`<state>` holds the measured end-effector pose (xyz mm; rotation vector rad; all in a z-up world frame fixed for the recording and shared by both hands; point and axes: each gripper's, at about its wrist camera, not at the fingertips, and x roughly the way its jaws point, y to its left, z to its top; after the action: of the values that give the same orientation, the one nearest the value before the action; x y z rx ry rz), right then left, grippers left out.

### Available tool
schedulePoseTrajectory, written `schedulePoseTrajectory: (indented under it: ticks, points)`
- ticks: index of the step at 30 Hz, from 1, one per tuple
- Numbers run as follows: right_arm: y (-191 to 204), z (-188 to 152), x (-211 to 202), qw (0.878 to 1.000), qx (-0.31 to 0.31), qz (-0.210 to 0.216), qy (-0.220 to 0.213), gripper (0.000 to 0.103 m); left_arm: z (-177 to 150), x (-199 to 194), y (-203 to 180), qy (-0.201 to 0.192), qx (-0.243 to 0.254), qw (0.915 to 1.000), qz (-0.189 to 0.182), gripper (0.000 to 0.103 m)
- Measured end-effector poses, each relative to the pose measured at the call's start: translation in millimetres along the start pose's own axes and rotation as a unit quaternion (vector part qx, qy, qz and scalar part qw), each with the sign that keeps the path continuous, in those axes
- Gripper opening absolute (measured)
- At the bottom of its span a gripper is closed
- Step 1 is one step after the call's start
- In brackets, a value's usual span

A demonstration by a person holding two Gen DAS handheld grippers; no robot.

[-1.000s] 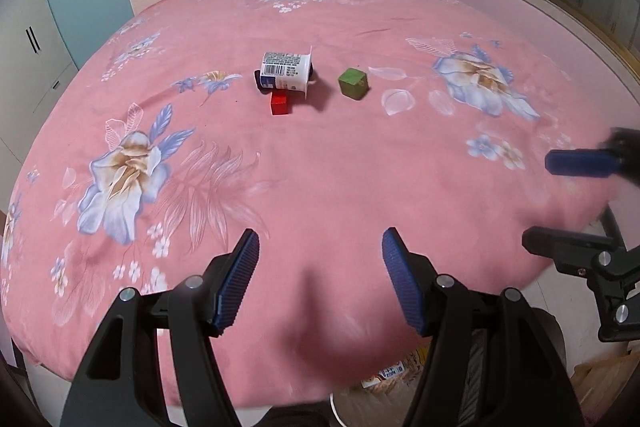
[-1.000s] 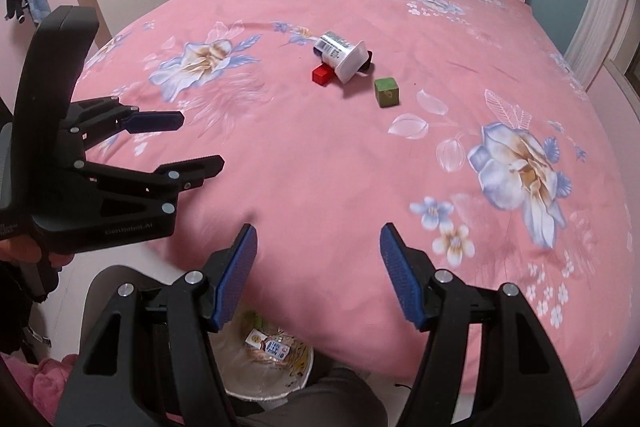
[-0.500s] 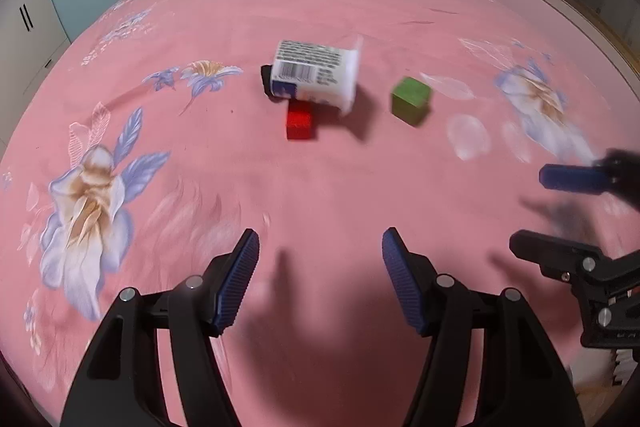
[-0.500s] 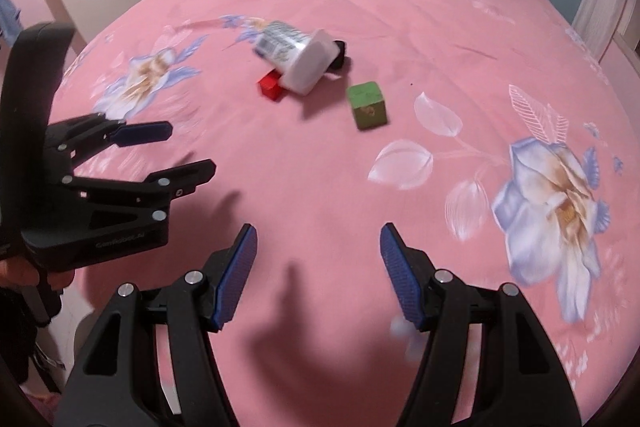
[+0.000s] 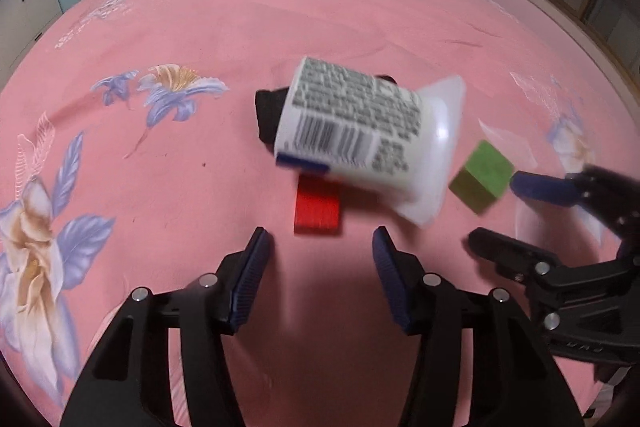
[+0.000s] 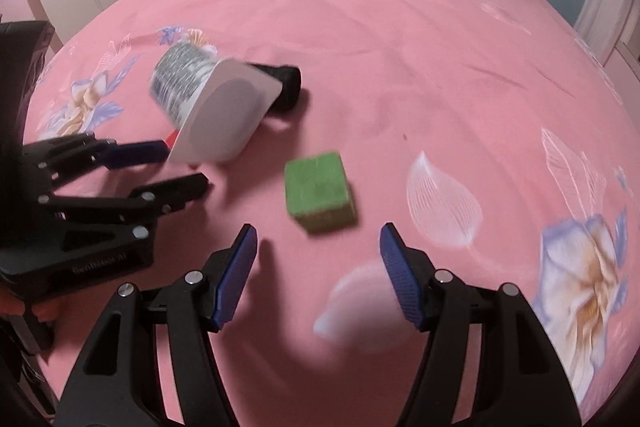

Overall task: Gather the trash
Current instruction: 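Grasp the red block with the left tool while the right tool grasps the green cube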

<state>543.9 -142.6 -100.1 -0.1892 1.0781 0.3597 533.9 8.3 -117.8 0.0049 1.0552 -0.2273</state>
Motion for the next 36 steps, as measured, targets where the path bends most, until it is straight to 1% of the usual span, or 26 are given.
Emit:
schedulePoseTrajectory:
  ticks: [2, 3, 4, 5, 6, 7, 10, 14, 19, 27, 33, 36]
  points:
    - [-0.6, 7.0, 6.0, 1.000, 0.000, 0.003, -0.005, 0.063, 4.3, 3.1, 1.6, -0.004, -0.006, 1.0000, 0.000, 0.051]
    - [-1.3, 10.5, 9.0, 1.000, 0.002, 0.006, -0.006, 0.061, 5.7, 4.1, 3.0, -0.004, -0.010, 0.9999, -0.002, 0.045]
    - [-1.4, 13.1, 11.2, 1.000, 0.002, 0.008, -0.007, 0.055, 7.5, 5.2, 4.6, -0.004, -0.016, 0.9999, -0.004, 0.037]
    - [-1.9, 16.0, 14.0, 1.000, 0.003, 0.010, -0.006, 0.044, 7.8, 5.8, 5.4, -0.004, -0.019, 0.9998, -0.006, 0.031]
    - [-2.2, 17.9, 16.8, 1.000, 0.003, 0.010, -0.005, 0.039, 8.7, 6.8, 6.9, -0.003, -0.025, 0.9996, -0.011, 0.022]
    - [-2.7, 19.2, 18.7, 1.000, 0.003, 0.007, -0.005, 0.033, 9.2, 7.4, 8.5, -0.001, -0.031, 0.9994, -0.016, 0.022]
    - [-4.5, 17.2, 16.6, 1.000, 0.013, 0.010, -0.014, 0.033, 8.8, 5.4, 14.5, -0.001, -0.045, 0.9987, -0.026, 0.022]
    - [-5.8, 9.4, 8.2, 1.000, 0.020, 0.014, -0.015, 0.033, 1.1, -2.1, 13.9, 0.003, -0.039, 0.9991, -0.017, 0.022]
    - [-3.7, -7.6, -9.8, 1.000, 0.022, 0.011, -0.010, 0.033, -13.6, -22.9, 13.2, 0.008, -0.032, 0.9994, -0.006, 0.022]
    - [13.0, -48.5, -51.0, 1.000, 0.016, 0.007, -0.006, 0.033, -56.2, -73.4, 7.0, 0.010, -0.020, 0.9997, 0.003, 0.022]
    - [28.1, -72.8, -94.2, 1.000, 0.015, 0.007, -0.021, 0.033, -83.2, -119.1, -7.9, -0.008, -0.009, 0.9999, 0.005, 0.022]
    - [37.1, -83.0, -124.1, 0.999, 0.011, 0.004, -0.036, 0.033, -92.5, -145.0, -18.6, -0.022, 0.000, 0.9997, 0.007, 0.022]
